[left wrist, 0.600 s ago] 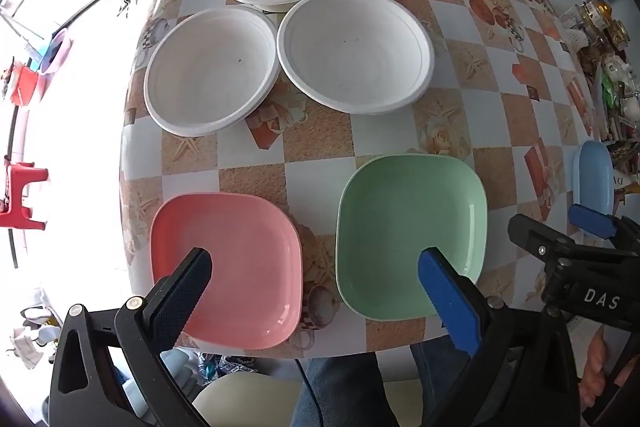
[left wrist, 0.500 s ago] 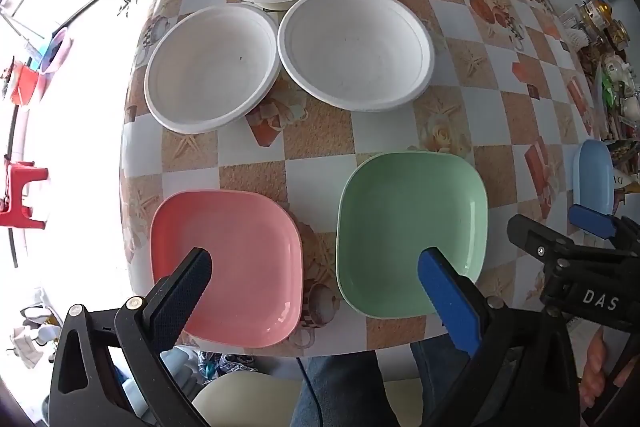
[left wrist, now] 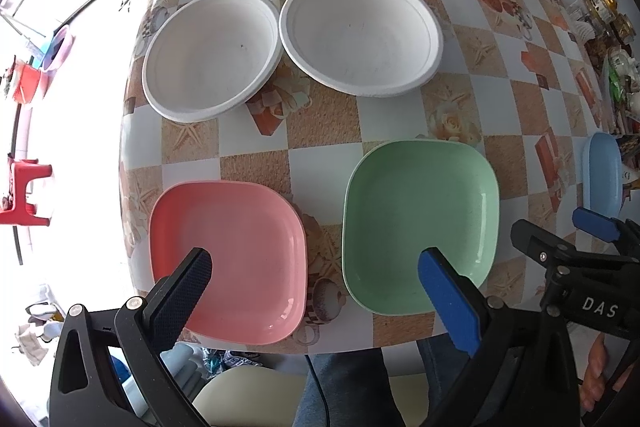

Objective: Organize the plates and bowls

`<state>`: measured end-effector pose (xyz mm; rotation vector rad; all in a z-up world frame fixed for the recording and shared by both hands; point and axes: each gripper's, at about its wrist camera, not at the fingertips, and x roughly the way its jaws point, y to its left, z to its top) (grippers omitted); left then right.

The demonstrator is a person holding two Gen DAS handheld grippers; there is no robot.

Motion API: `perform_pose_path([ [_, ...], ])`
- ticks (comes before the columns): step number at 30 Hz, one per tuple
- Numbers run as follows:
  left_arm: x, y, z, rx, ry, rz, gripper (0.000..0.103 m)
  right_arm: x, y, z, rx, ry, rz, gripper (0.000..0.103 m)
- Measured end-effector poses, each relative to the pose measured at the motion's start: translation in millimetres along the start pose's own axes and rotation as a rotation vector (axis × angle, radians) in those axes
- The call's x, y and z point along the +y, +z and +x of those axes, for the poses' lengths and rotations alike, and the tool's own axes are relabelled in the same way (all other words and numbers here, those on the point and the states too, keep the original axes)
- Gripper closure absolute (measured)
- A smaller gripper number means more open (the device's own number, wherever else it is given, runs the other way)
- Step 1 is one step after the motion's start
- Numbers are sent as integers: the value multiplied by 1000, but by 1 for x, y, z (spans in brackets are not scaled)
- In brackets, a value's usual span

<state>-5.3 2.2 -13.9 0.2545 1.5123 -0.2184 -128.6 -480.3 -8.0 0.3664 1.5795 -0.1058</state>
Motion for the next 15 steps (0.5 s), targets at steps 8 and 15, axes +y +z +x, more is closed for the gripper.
perform_pose_path([
  [8, 0, -2, 3, -7, 19, -1, 0, -2, -3, 4, -14, 4, 0, 1],
  [15, 0, -2, 2, -15, 32, -1, 0, 4, -2, 3, 0, -4, -3, 1],
])
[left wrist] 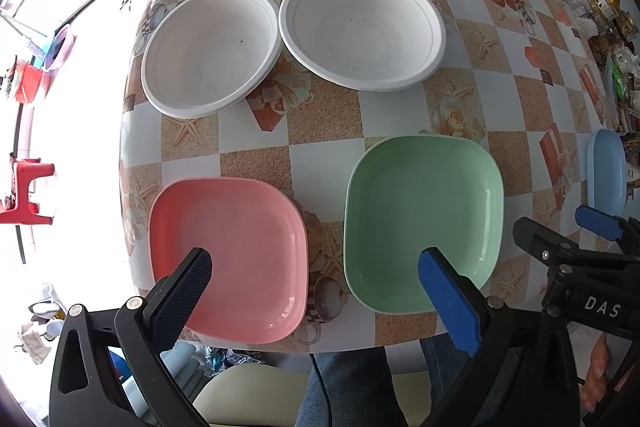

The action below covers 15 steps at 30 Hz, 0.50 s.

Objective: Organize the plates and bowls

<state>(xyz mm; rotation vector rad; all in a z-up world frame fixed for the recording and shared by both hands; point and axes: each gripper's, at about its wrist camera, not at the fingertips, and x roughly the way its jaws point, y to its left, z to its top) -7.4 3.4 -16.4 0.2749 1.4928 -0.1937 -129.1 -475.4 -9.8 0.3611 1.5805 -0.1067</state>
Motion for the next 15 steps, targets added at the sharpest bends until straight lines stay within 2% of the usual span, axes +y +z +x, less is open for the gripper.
perform_pose_path([
  [4, 0, 1, -1, -2, 8, 0, 0, 0, 1, 0, -7, 7, -3, 1],
  [9, -1, 4, -9, -55, 84, -3, 0, 0, 5, -9, 21, 11, -8, 1],
  [12, -2, 6, -14, -60, 72, 2, 0, -1, 10, -19, 17, 2, -23, 1],
  [15, -3, 9, -18, -39, 47, 0, 0, 1, 12, -25, -23, -30, -20, 1],
])
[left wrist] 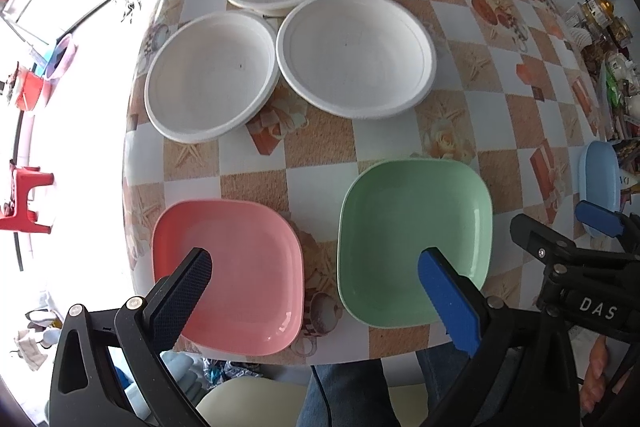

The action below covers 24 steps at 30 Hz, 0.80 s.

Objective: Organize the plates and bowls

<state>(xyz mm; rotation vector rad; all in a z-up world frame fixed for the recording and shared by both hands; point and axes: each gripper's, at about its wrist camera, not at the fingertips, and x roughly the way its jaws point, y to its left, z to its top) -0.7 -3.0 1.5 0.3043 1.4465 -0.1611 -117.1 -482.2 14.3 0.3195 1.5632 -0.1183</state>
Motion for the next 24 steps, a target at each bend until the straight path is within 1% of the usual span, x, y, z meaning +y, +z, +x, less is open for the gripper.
perform_pose_path([
  [4, 1, 3, -6, -22, 5, -11, 0, -1, 1, -2, -37, -16, 1, 1],
  [9, 1, 4, -5, 38, 12, -17, 0, -3, -1, 1, -72, 2, 3, 1],
  [11, -1, 4, -5, 49, 17, -16, 0, -1, -1, 6, -103, 30, -3, 1],
  [12, -1, 4, -5, 51, 16, -16, 0, -1, -1, 5, -97, 32, -5, 1],
  [13, -1, 4, -5, 46, 11, -15, 0, -2, 0, 3, -74, 23, -6, 1],
  [17, -1, 4, -5, 59, 18, -16, 0, -2, 2, 5, -87, 40, -12, 1],
  [19, -1, 4, -5, 51, 9, -17, 0, -2, 1, 4, -87, 43, -10, 1],
  [24, -1, 5, -1, -8, -30, -16, 0, -1, 2, 2, -48, 23, -10, 1],
])
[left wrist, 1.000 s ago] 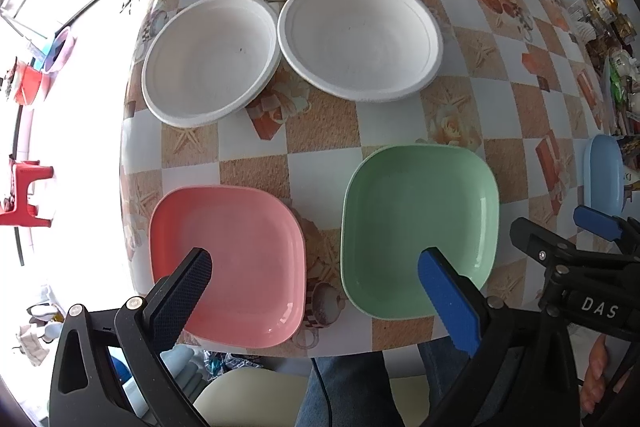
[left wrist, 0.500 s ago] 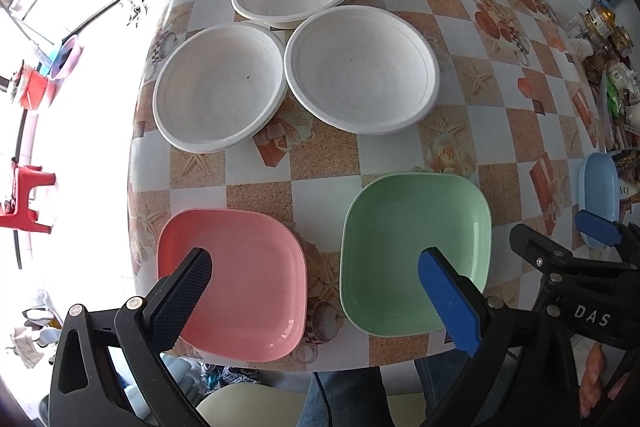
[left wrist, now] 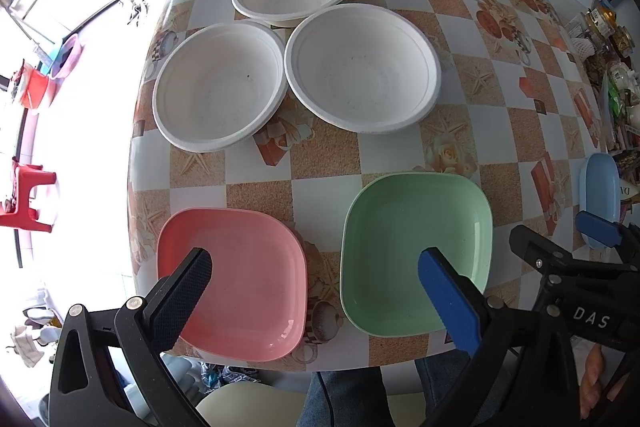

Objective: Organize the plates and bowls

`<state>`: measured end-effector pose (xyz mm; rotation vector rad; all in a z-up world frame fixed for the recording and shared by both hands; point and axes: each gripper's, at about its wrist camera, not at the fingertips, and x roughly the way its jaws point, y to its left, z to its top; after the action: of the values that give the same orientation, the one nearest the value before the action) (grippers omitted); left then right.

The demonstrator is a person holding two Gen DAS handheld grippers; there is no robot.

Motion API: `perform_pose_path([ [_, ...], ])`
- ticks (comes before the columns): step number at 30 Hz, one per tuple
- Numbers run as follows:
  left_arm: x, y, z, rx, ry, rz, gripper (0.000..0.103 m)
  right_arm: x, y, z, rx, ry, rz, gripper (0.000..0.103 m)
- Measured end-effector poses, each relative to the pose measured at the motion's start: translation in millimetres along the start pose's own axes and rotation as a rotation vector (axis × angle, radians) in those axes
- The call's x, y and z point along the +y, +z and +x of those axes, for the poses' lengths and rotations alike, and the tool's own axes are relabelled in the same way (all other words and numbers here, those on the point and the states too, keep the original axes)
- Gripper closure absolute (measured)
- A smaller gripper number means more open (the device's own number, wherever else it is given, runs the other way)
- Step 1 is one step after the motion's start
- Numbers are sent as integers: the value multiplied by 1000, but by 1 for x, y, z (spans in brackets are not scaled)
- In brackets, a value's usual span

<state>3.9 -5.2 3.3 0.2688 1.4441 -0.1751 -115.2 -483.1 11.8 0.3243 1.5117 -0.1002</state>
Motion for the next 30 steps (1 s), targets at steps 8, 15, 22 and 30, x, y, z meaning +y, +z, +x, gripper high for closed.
perform_pose_path([
  [8, 0, 0, 3, 2, -6, -1, 0, 2, 1, 3, 27, -21, -1, 1],
  [15, 1, -2, 11, 59, 15, -7, 0, 3, -1, 14, 59, -22, -1, 1],
  [22, 1, -3, 24, 79, 30, -6, 0, 4, -1, 31, 79, -13, -14, 1],
  [30, -15, -4, 47, 57, 71, 55, 0, 10, -1, 75, 137, -55, -52, 1],
])
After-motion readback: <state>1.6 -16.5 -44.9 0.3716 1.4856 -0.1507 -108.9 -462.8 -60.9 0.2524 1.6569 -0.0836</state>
